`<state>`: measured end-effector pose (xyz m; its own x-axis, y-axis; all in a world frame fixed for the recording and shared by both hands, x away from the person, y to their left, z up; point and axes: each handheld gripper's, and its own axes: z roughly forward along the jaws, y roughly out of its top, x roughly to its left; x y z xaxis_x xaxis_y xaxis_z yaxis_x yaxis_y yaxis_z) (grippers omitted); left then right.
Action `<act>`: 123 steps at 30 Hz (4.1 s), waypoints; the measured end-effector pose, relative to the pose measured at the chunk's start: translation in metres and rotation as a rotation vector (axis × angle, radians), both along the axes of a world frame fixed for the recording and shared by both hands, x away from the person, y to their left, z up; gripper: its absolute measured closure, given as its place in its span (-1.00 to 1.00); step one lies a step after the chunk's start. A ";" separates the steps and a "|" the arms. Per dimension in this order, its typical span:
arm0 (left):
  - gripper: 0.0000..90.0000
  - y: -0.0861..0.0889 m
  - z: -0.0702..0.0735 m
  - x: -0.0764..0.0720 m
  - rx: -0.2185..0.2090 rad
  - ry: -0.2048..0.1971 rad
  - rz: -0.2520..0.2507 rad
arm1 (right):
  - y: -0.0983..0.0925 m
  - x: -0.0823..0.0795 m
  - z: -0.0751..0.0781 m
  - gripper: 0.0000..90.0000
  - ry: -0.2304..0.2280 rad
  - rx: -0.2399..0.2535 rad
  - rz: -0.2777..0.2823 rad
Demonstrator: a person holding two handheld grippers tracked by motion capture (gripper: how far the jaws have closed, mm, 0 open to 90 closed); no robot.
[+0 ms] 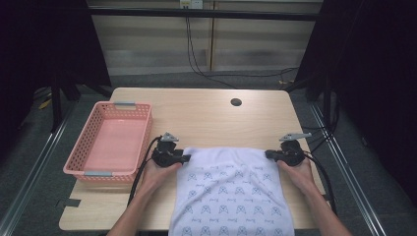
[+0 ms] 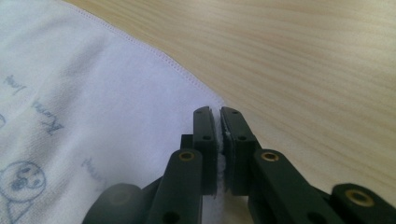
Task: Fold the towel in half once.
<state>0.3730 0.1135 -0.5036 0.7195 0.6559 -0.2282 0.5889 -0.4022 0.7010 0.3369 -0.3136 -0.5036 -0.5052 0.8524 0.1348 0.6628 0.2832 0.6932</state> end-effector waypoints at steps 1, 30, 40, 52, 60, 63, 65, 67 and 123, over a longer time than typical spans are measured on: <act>0.67 -0.002 0.001 0.001 0.006 0.011 -0.016 | -0.001 0.000 0.000 0.90 0.006 0.012 0.006; 0.91 0.003 0.136 0.046 -0.202 -0.203 -0.014 | -0.043 0.033 0.142 0.92 -0.294 0.279 -0.065; 0.92 0.002 0.168 0.073 -0.237 -0.248 -0.009 | -0.047 0.068 0.173 0.92 -0.316 0.270 -0.078; 0.92 0.010 0.122 0.019 -0.179 -0.170 -0.068 | -0.042 0.012 0.133 0.92 -0.276 0.325 -0.012; 0.92 0.026 0.102 -0.041 -0.210 -0.151 -0.122 | -0.039 -0.055 0.124 0.92 -0.243 0.313 0.059; 0.91 0.030 0.093 -0.066 -0.235 -0.127 -0.143 | -0.039 -0.082 0.112 0.92 -0.212 0.312 0.076; 0.91 0.032 0.088 -0.083 -0.239 -0.119 -0.167 | -0.038 -0.100 0.104 0.92 -0.187 0.309 0.084; 0.91 0.034 0.081 -0.100 -0.239 -0.089 -0.175 | -0.038 -0.119 0.094 0.92 -0.161 0.295 0.083; 0.92 0.001 0.004 -0.010 0.022 0.037 -0.029 | -0.003 -0.027 0.009 0.92 0.090 -0.005 0.005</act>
<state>0.3633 0.1144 -0.5000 0.7296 0.6402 -0.2404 0.6021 -0.4347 0.6697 0.3096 -0.3161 -0.4950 -0.4953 0.8508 0.1753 0.7210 0.2900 0.6293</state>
